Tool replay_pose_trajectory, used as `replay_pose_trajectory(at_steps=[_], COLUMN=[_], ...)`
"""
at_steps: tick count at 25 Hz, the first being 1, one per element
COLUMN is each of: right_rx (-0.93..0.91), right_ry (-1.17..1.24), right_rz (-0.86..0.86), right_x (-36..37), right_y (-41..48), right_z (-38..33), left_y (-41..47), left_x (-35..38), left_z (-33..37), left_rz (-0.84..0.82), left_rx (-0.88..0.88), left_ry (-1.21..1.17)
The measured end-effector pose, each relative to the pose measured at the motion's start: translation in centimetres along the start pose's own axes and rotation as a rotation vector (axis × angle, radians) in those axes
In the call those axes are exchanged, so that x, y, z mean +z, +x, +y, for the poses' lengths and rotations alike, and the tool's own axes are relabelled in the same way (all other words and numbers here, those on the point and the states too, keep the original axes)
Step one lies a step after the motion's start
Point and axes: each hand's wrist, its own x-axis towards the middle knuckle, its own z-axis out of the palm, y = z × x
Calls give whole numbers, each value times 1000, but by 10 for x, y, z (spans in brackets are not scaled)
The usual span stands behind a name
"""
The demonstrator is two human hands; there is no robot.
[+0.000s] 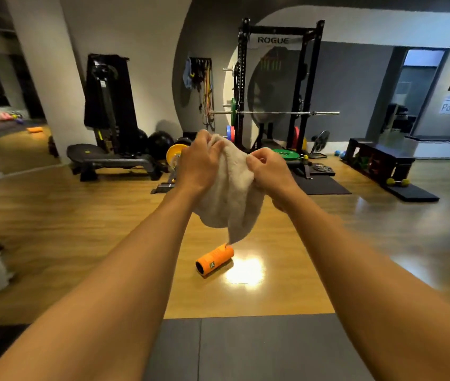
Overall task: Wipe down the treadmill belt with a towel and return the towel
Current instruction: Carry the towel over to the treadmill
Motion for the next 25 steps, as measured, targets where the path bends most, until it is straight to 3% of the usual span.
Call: replay_pose_trajectory(at_steps=[4, 13, 21, 25], right_rx=[-43, -129, -230, -292], right_ry=[-24, -2, 223, 219], right_rz=[-257, -377, -310, -285], right_x=[79, 199, 315, 373], right_y=[60, 234, 414, 477], right_z=[-10, 30, 32, 42], left_y=[72, 203, 347, 408], left_x=[-18, -19, -11, -14], left_z=[-70, -229, -327, -395], left_rz=[33, 125, 387, 345], left_rx=[-6, -87, -236, -306], left_ry=[90, 200, 175, 260])
